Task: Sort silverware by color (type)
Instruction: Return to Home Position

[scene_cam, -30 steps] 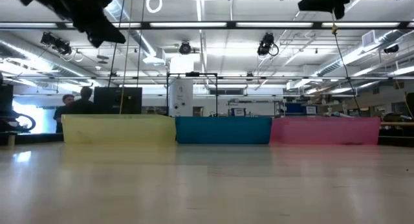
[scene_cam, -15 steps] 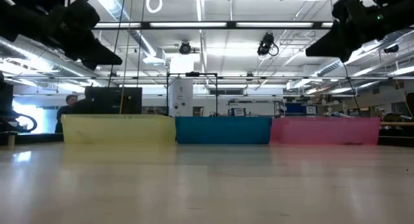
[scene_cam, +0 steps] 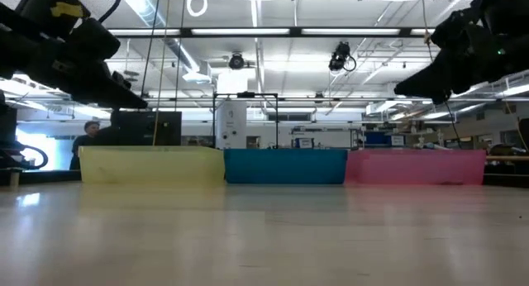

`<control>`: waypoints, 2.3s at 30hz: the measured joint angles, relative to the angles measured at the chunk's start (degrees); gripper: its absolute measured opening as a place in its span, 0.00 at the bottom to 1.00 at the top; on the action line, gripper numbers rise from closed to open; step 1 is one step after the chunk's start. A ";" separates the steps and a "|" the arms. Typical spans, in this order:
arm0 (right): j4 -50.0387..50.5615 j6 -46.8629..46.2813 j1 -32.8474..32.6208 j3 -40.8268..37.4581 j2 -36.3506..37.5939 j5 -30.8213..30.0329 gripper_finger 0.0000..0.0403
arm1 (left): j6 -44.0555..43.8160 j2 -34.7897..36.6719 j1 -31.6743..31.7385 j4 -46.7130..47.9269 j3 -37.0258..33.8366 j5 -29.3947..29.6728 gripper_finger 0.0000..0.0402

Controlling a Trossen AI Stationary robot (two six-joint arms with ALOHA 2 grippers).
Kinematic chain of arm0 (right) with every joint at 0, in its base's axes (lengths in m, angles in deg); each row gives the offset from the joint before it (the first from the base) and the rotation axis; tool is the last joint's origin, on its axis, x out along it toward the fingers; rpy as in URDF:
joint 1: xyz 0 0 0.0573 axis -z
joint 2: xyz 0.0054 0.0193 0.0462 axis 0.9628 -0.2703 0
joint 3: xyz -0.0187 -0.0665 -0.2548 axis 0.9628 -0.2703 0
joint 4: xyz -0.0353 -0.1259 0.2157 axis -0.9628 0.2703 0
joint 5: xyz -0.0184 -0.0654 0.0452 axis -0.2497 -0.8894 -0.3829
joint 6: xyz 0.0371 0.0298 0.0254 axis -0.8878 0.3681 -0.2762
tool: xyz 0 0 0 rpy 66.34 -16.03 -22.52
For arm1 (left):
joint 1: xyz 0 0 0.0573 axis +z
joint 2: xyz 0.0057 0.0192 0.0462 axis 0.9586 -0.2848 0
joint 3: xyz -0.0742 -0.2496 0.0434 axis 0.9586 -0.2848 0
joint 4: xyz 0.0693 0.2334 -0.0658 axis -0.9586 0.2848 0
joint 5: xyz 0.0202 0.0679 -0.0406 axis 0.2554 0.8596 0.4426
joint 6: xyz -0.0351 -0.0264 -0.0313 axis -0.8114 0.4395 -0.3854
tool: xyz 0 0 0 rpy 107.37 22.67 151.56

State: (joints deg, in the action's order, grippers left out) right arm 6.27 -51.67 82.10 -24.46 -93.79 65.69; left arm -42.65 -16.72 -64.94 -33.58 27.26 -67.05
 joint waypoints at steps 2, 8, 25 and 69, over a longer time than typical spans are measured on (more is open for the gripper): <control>-0.30 -0.09 -0.84 -0.92 0.00 0.53 0.21 | 0.24 0.00 -0.62 -2.41 -1.63 0.19 0.11; -3.19 -0.37 -3.00 -3.69 0.00 0.60 0.21 | 0.02 0.00 -1.42 -6.71 -5.43 0.31 0.11; -5.69 -2.23 -3.23 -7.81 -0.20 -0.53 0.21 | -3.03 -0.04 -1.40 -5.59 -7.39 0.37 0.11; -6.33 -1.51 1.40 -7.81 18.91 -0.95 0.21 | -2.73 26.16 -1.62 -6.99 -7.45 0.29 0.11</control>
State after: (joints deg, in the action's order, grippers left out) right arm -0.06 -53.18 83.50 -32.28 -74.88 64.75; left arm -45.38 9.44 -66.56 -40.57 19.81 -66.76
